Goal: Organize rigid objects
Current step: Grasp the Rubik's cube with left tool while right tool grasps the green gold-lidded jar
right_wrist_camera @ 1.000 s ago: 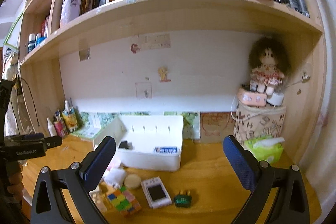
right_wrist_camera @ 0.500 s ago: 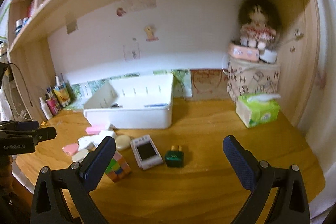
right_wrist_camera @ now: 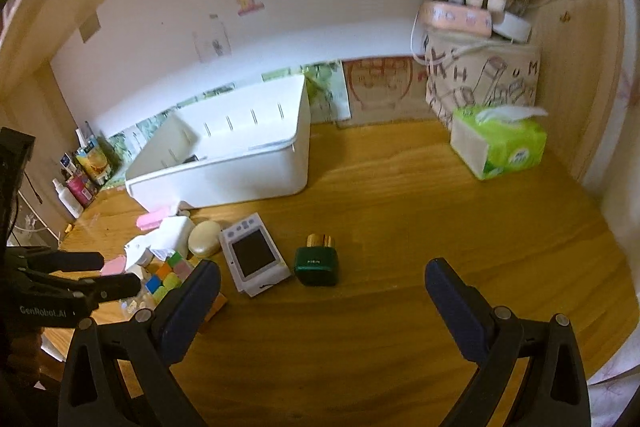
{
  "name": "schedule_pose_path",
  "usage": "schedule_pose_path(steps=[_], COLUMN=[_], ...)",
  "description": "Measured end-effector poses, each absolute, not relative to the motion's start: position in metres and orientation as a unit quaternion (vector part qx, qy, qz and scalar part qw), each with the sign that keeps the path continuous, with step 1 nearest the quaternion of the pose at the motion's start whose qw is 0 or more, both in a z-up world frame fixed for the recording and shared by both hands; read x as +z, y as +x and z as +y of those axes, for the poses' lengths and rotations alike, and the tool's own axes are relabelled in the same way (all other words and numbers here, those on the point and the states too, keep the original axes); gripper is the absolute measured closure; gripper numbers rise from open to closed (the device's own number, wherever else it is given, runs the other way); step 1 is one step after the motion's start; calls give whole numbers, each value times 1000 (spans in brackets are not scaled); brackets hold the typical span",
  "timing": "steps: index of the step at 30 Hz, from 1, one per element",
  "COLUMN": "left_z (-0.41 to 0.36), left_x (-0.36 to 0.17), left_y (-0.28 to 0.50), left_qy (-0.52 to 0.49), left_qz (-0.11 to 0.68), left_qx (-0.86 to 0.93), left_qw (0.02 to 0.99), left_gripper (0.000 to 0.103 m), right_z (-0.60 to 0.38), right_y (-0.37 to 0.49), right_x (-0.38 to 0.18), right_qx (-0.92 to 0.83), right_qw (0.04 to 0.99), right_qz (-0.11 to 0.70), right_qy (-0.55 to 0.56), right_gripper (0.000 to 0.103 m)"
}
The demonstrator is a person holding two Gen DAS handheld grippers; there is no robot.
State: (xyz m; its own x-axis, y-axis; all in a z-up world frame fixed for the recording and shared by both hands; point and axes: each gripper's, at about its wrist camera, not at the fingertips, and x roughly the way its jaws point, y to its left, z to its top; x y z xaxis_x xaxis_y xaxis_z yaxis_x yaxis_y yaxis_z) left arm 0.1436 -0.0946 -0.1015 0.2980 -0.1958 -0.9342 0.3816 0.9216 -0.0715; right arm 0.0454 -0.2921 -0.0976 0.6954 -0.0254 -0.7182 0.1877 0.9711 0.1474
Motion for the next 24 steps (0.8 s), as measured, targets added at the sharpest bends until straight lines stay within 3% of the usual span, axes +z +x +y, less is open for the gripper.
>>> schedule_pose_path(steps=[8,24], left_z=[-106,-125], left_x=[-135,-165], left_y=[164,191], left_qy=[77,103], left_qz=[638,694], left_qx=[-186,-185], left_qw=[743,688], left_gripper=[16,16], right_z=[-300,-314], right_y=[72,107], right_x=[-121,-166], right_qx=[-57,-63], right_qw=[887,831], right_qz=[437,514], right_qy=[134,203], right_gripper=[1,25])
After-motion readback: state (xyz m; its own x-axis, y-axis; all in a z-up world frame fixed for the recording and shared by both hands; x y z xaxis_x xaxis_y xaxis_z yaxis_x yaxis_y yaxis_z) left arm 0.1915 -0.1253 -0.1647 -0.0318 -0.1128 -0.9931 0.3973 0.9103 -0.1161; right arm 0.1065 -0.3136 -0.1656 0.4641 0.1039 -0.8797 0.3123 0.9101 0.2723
